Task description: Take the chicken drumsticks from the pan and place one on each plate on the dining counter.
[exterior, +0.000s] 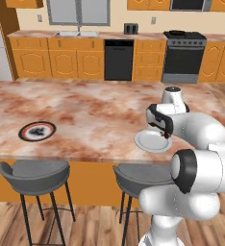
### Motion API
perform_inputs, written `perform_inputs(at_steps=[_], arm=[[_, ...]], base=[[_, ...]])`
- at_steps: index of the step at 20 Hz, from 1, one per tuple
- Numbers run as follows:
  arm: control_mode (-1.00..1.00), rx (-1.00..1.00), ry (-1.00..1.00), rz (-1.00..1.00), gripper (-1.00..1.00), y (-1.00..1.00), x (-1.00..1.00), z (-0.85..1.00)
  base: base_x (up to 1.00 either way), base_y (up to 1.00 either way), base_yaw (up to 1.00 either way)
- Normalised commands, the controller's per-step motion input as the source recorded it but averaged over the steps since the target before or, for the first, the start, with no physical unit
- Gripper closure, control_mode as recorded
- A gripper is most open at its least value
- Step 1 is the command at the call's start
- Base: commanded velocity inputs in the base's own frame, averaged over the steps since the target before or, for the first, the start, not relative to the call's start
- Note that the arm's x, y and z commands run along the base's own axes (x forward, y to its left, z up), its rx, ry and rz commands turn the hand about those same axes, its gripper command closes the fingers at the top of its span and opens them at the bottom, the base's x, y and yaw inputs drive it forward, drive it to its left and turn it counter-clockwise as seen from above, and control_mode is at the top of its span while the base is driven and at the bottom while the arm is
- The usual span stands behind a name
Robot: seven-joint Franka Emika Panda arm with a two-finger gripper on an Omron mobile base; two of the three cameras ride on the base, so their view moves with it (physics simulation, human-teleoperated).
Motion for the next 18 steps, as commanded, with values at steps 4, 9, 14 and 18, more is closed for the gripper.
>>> perform_inputs(at_steps=[4, 9, 14, 18], arm=[[-1.00, 0.00, 0.00, 0.03, 1.00, 0.00, 0.17, -0.42], [-1.00, 0.00, 0.00, 0.01, 1.00, 0.00, 0.30, -0.35], [-1.00, 0.02, 0.00, 0.04, 1.00, 0.00, 0.26, -0.23], [-1.00, 0.03, 0.00, 0.02, 1.00, 0.00, 0.30, -0.15]], base=[[0.00, 0.00, 0.00], [0.00, 0.00, 0.00], [0.00, 0.00, 0.00], [0.00, 0.00, 0.00]])
